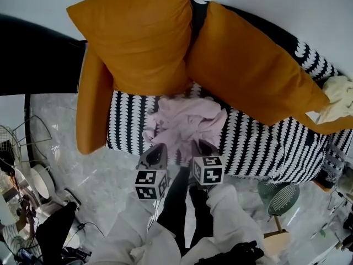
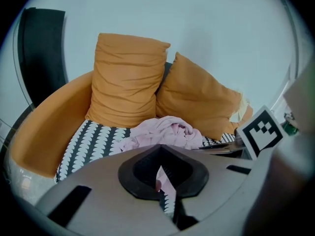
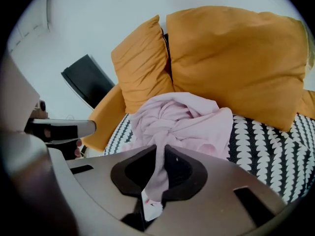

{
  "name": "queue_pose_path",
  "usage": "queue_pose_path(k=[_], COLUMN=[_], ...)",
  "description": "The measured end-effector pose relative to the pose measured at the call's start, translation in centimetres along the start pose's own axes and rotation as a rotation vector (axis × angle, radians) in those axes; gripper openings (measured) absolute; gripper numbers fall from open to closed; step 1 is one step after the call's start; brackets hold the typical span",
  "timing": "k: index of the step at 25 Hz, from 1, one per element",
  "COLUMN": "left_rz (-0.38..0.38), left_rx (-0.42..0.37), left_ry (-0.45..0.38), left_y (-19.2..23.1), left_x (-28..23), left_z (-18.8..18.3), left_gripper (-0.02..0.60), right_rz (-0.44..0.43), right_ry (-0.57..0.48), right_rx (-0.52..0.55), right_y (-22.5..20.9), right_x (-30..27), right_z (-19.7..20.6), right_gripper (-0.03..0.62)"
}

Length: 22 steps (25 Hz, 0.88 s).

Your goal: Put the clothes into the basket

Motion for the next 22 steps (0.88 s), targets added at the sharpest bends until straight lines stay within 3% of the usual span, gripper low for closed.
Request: queue_pose_path(k=[7, 10, 15, 22], left_rz=[0.018, 0.029, 0.087, 0.200], left_rx=[-0.058, -0.091, -0.147, -0.229], left_ry=[-0.005, -0.041, -0.106, -0.090], left_y=[-1.9, -2.8, -6.4, -13.5], left_x=[1.4, 2.2, 4.9, 8.4], left_z=[-2.1, -4.8, -9.0, -11.0], left_gripper=[0.006, 0.006, 0.006, 0.006], right_rz=[-0.081, -0.087, -0.076, 0.024], right_ry=[-0.092, -0.126, -0.175, -0.307], right_rx=[-0.092, -0.121, -0.174, -0.269], right_y=[1.7, 2.1, 2.4, -0.1], right_x=[4.7, 7.3, 13.2, 23.2], right_z=[-3.0, -4.4, -5.7, -7.8], right_gripper=[0.046, 0.043, 0.041, 0.040])
Point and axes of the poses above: the fingertips, and each gripper's own axes: x backward along the fingers, y to its left, z out of its underside, the point moved 5 cm from there along x, backward along the fingers, and after that the axes turned 1 degree about x, right-handed, at the moved point
